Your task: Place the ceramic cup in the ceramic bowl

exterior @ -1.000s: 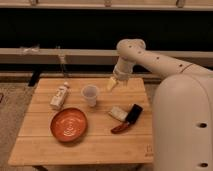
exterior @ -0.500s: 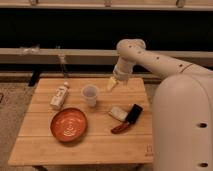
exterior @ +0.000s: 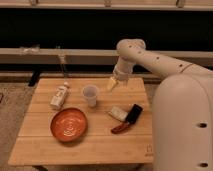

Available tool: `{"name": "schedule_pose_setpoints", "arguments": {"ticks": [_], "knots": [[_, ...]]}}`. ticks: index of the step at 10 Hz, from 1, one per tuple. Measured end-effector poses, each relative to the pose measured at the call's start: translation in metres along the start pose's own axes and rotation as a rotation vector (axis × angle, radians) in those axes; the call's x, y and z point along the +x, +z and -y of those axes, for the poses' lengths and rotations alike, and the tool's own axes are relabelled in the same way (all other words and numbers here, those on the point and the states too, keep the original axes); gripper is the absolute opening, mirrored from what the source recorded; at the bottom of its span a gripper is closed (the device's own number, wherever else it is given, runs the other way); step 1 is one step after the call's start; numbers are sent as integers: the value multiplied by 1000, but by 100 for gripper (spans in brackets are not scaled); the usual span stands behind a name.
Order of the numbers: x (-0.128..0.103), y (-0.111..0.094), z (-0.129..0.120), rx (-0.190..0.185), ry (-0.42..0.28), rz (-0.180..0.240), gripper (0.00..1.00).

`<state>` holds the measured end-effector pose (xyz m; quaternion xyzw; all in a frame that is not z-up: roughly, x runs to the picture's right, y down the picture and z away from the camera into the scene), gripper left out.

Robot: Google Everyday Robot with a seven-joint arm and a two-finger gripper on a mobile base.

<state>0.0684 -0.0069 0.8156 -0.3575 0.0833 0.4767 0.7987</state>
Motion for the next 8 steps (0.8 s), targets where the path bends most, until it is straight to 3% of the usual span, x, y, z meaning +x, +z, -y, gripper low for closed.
{"name": "schedule_pose_setpoints", "arguments": {"ticks": [5, 8], "knots": [[0, 0, 0, 1, -1, 0, 75], [-17, -4, -13, 11, -66, 28, 75]]}}
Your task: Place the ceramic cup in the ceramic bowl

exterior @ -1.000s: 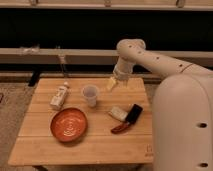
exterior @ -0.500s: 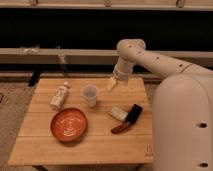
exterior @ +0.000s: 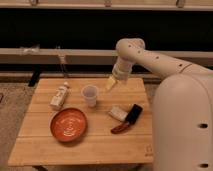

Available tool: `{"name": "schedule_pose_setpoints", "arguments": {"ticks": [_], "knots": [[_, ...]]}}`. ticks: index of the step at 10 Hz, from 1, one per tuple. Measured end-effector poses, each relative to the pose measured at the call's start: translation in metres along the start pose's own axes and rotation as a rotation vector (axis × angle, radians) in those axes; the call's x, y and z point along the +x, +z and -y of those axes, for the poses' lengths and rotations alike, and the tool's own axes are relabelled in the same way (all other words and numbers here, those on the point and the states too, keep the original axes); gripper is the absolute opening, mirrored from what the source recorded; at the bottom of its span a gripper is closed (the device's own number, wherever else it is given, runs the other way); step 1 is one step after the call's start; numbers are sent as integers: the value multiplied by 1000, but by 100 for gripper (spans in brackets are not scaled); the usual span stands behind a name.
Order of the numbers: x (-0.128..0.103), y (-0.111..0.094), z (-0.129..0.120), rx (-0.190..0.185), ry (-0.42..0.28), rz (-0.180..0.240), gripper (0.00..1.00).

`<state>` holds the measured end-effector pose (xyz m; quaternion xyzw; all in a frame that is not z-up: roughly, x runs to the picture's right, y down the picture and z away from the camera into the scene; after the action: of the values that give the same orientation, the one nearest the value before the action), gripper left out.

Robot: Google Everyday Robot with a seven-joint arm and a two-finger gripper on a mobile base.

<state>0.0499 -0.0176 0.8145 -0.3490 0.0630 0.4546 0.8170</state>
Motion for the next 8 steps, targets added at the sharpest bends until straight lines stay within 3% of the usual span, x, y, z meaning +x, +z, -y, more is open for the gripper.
{"name": "schedule_pose_setpoints", "arguments": {"ticks": [4, 8], "knots": [[-57, 7, -36, 2, -108, 32, 75], [-84, 43, -37, 15, -164, 12, 75]]}}
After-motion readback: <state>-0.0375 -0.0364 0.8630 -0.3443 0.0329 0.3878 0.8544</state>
